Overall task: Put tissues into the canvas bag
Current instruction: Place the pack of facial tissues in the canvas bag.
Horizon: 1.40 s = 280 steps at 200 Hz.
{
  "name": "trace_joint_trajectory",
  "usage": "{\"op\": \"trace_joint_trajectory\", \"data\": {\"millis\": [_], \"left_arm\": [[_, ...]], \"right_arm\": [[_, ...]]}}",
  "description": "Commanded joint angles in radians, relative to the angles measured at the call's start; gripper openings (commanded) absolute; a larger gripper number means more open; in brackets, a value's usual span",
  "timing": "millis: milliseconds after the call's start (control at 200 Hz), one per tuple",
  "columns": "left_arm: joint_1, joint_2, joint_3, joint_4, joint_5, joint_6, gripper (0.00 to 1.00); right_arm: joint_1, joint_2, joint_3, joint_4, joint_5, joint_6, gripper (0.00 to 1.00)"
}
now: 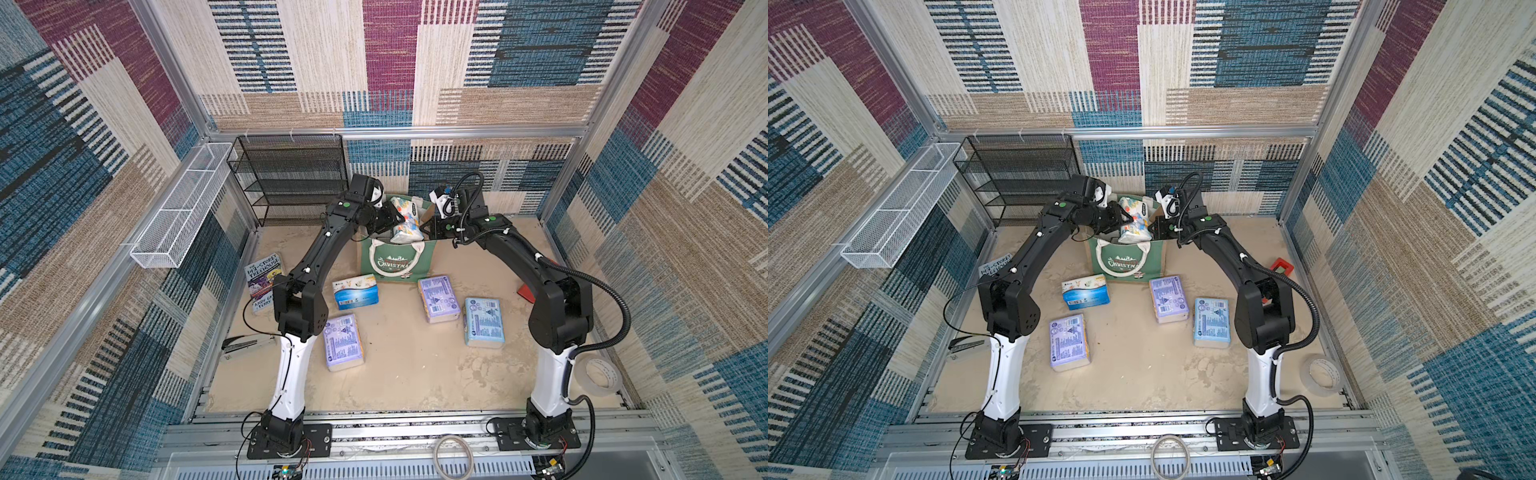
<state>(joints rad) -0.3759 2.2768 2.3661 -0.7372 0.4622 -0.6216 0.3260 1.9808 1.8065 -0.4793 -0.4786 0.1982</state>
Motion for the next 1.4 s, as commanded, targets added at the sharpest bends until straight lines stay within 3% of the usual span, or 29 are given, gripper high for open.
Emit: {"op": "trace_joint_trajectory", "data": {"millis": [0,291,621,1157,1398], "left_arm": [[-0.017,0.007,0.026,-0.021,-0.019,0.036,0.37],[-0.042,0.153,0.171,-0.122,0.002,0.080,0.37],[-0.045,0.231,0.171,-0.125,0.090,0.123,0.39],[-0.023,0.315,0.141,-0.250,-0.074,0.199,0.45],[-0.002,0.321,0.137,-0.308,-0.143,0.221,0.56]], "right_arm": [[0.005,-0.023,-0.013,0.053,-0.007,0.030,0.01],[0.013,-0.030,-0.028,0.063,-0.026,0.030,0.01],[0.013,-0.027,-0.027,0.074,-0.037,0.036,0.01],[0.000,-0.040,-0.043,0.083,-0.021,0.046,0.01],[-0.015,-0.042,-0.053,0.093,-0.018,0.050,0.01]]}}
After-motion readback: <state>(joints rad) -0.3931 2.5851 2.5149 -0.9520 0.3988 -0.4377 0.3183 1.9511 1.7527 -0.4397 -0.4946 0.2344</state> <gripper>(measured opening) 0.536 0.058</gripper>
